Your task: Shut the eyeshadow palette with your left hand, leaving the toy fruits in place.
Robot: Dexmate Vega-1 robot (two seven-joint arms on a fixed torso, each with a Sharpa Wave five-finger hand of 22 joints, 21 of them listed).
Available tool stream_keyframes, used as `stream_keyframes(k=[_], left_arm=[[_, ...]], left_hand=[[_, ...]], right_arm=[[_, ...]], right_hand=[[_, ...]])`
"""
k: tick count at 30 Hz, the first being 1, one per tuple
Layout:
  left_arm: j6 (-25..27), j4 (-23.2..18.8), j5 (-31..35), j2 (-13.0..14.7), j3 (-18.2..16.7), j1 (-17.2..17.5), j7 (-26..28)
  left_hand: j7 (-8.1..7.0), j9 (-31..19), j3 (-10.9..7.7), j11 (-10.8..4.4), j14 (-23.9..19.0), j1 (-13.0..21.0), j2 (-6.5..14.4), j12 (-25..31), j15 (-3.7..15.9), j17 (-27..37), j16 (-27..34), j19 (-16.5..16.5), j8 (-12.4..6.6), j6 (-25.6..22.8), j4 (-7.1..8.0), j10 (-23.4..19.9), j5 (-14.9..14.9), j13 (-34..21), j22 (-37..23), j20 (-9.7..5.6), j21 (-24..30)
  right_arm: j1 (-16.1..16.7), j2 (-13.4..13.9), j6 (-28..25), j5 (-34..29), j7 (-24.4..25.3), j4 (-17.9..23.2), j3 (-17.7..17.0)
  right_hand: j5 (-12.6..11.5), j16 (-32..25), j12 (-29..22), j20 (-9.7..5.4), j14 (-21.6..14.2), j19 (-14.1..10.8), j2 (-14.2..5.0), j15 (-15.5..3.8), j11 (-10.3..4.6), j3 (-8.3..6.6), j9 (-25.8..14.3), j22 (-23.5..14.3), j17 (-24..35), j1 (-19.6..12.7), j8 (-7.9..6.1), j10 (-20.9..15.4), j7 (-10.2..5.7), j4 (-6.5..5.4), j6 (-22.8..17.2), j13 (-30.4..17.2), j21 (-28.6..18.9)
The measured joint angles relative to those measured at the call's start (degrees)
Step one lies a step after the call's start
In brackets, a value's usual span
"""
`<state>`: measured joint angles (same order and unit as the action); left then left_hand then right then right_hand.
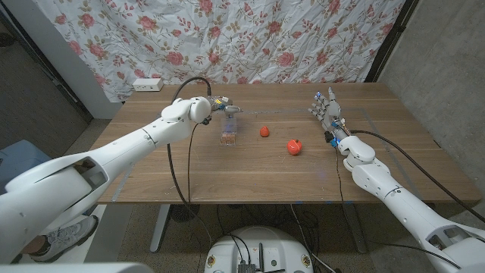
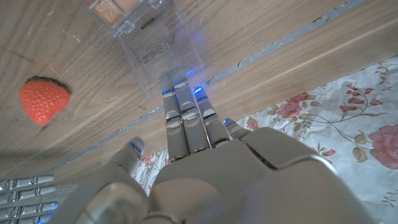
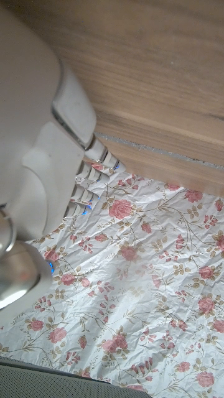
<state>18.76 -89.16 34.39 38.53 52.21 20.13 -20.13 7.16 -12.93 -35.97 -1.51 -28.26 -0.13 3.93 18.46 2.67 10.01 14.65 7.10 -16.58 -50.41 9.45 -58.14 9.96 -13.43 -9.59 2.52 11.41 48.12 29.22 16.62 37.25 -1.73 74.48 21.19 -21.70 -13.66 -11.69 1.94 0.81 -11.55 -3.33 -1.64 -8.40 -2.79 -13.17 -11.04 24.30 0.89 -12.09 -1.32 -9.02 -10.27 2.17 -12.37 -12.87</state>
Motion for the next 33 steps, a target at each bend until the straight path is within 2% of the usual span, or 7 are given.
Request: stream_keyframes(k=[14, 33], left_arm=[[0.4, -1.7, 0.8, 0.7, -0.6, 0.9, 0.1], [1.5, -6.6, 3.0, 2.5, -2.0, 3.4, 0.5]], left_hand=[[-0.03, -0.5, 0.00, -0.21, -1.2, 0.0, 0.0, 0.4, 0.18, 0.0, 0.2, -1.2, -0.45, -0.6, 0.00, -1.0, 0.0, -0.6, 0.0, -0.17, 0.0], [-0.10, -1.1, -0.24, -0.04, -1.2, 0.0, 0.0, 0.4, 0.18, 0.0, -0.2, -1.9, -1.33, -1.5, -0.23, -1.2, 0.0, -1.1, 0.0, 0.13, 0.0]], right_arm=[[0.0, 0.0, 0.0, 0.0, 0.0, 0.0, 0.0], [0.0, 0.0, 0.0, 0.0, 0.0, 0.0, 0.0]], right_hand=[[0.0, 0.0, 0.0, 0.00, 0.0, 0.0, 0.00, 0.00, 0.00, 0.00, 0.0, 0.0, 0.0, 0.0, 0.00, 0.0, 0.00, 0.00, 0.0, 0.0, 0.0], [0.0, 0.0, 0.0, 0.00, 0.0, 0.0, 0.00, 0.00, 0.00, 0.00, 0.0, 0.0, 0.0, 0.0, 0.00, 0.0, 0.00, 0.00, 0.0, 0.0, 0.0]])
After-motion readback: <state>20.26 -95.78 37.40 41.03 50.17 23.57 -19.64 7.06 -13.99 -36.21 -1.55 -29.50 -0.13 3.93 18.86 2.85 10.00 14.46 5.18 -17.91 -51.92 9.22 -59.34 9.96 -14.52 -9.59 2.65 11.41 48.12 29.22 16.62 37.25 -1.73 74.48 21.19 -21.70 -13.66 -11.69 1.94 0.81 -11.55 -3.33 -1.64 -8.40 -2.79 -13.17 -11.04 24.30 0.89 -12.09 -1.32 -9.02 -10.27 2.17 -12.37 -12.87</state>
